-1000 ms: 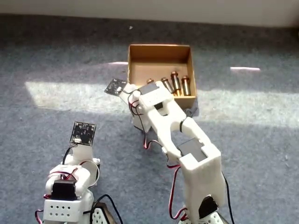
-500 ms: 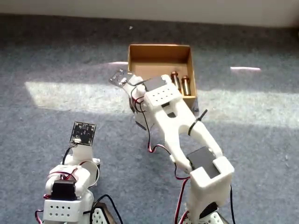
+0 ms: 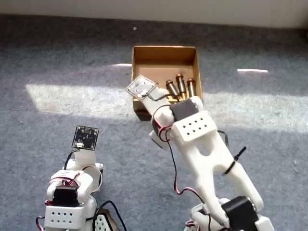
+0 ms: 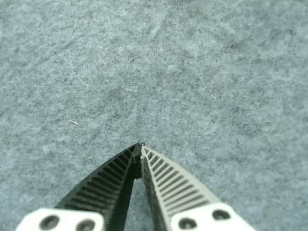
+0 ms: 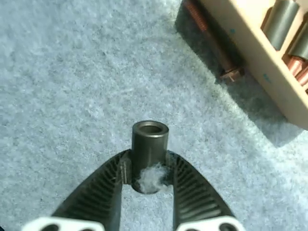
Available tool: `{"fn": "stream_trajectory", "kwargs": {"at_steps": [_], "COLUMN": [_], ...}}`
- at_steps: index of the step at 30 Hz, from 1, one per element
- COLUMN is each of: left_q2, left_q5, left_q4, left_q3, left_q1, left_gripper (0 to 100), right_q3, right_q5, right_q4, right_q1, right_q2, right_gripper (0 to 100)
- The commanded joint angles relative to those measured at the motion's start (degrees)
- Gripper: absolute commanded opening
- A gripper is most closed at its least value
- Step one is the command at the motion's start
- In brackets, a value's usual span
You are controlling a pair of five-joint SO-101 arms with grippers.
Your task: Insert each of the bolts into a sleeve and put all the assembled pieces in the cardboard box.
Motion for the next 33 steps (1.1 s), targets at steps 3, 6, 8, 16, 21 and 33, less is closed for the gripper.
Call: {"fn": "stream_trajectory", "kwargs": {"at_steps": [3, 6, 8, 16, 21, 33], "left_q2": [-0.5, -0.5, -0.5, -0.5, -0.5, -0.5], "left_q5": [-0.6, -0.6, -0.6, -0.6, -0.6, -0.7], "left_q4": [0.2, 0.2, 0.2, 0.2, 0.2, 0.2], "left_q3": [1.2, 1.2, 1.2, 1.2, 1.2, 1.2], "left_q1": [-0.7, -0.7, -0.7, -0.7, -0.7, -0.5], "left_gripper": [1, 1, 1, 1, 1, 1], "right_q3": [5.0, 8.2, 10.2, 17.2, 21.1, 41.2], "right_q5": [-0.6, -0.6, -0.6, -7.4, -12.0, -14.7], "right_q4": [0.8, 0.8, 0.9, 0.5, 0.4, -15.3], "right_q1": [3.7, 4.6, 4.6, 4.5, 4.6, 13.6], "right_q2": [-10.7, -14.5, -17.2, -28.9, -33.4, -48.0], "right_gripper": [0.5, 0.5, 0.5, 0.5, 0.5, 0.5]}}
